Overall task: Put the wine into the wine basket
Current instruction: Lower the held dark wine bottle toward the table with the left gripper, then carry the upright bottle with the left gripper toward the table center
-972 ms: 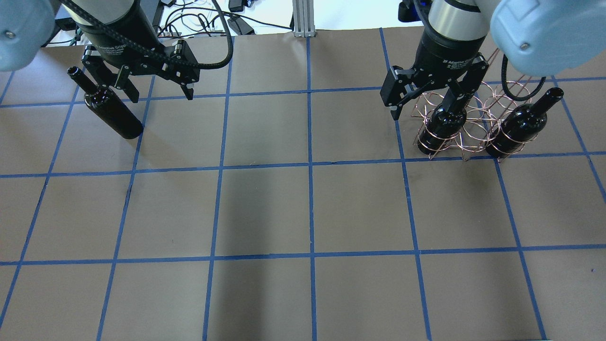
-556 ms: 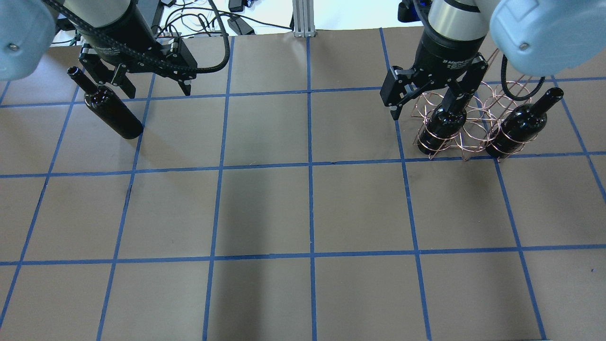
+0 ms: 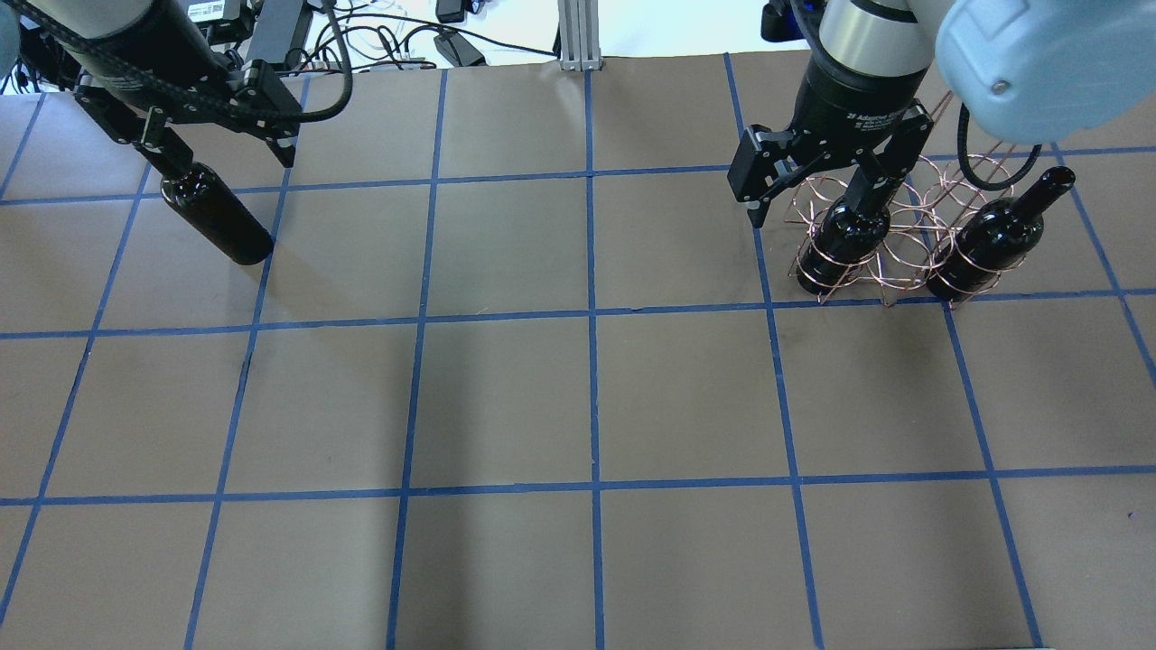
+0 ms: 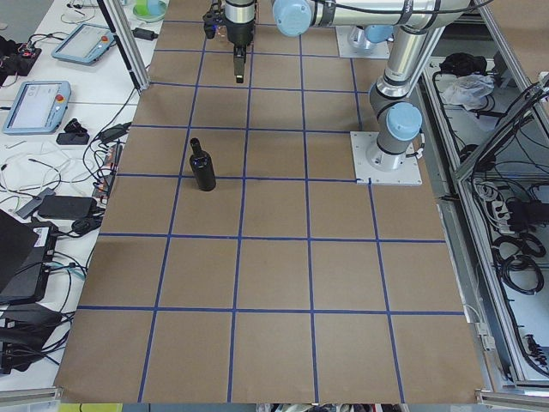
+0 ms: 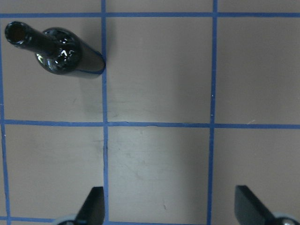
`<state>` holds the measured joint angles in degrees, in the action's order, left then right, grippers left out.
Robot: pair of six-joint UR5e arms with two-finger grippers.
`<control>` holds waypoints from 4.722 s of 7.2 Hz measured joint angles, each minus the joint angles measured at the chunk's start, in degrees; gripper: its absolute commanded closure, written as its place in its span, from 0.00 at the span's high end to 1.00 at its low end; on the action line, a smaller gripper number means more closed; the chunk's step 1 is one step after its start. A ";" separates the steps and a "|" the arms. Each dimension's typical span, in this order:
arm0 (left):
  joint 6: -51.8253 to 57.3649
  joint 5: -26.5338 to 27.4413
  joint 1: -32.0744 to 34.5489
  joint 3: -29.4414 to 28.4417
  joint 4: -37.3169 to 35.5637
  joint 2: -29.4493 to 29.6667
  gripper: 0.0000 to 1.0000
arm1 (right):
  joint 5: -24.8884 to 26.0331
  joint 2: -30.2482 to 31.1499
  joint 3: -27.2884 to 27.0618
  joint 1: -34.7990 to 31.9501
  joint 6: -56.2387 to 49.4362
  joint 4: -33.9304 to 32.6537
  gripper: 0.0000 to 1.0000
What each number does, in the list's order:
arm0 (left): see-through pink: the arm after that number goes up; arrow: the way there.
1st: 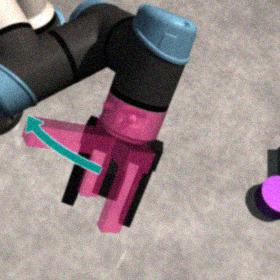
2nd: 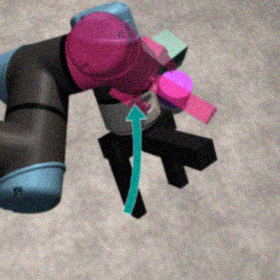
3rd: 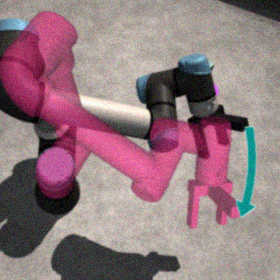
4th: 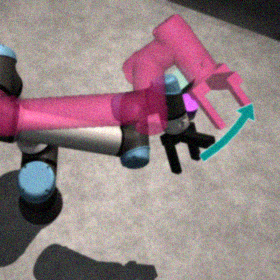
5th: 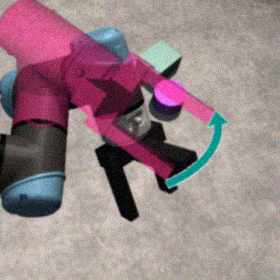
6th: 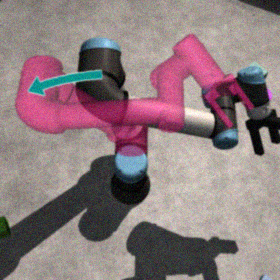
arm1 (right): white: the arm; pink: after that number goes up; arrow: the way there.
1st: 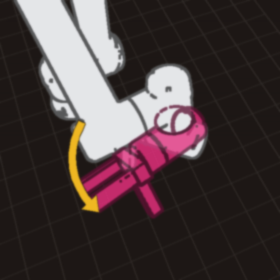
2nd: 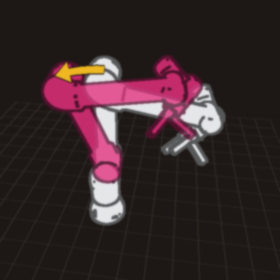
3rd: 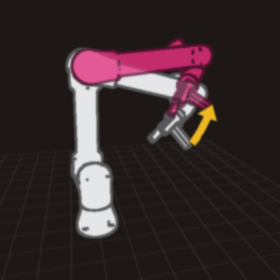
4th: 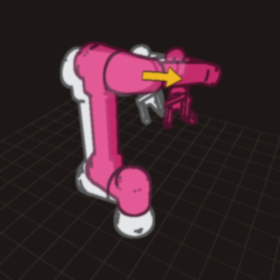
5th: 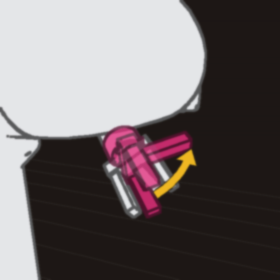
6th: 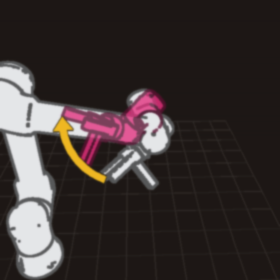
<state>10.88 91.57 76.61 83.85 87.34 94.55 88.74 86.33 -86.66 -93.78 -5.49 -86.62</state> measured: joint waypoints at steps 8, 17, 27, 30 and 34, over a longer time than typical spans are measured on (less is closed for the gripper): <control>8.83 -2.14 -8.78 -0.59 -20.56 15.10 0.90 | -0.15 -0.38 0.00 -0.08 -0.10 -1.64 1.00; 9.89 -4.38 -10.05 -1.58 -22.19 17.48 0.60 | -0.36 -0.47 0.00 -0.08 0.03 -2.15 1.00; 10.48 -4.24 -9.83 -1.70 -22.06 16.92 0.13 | -0.41 -0.45 0.00 -0.08 0.23 -2.25 1.00; 3.78 -1.98 -2.55 -2.34 -16.92 12.50 0.03 | -0.41 -0.40 0.00 -0.09 0.13 -2.21 1.00; -21.65 0.32 15.26 -0.12 -9.72 6.76 0.00 | -0.29 -0.43 0.00 -0.08 0.00 -2.24 1.00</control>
<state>-10.77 91.89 91.87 83.73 77.62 101.30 88.45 85.90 -86.66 -93.87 -5.49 -88.86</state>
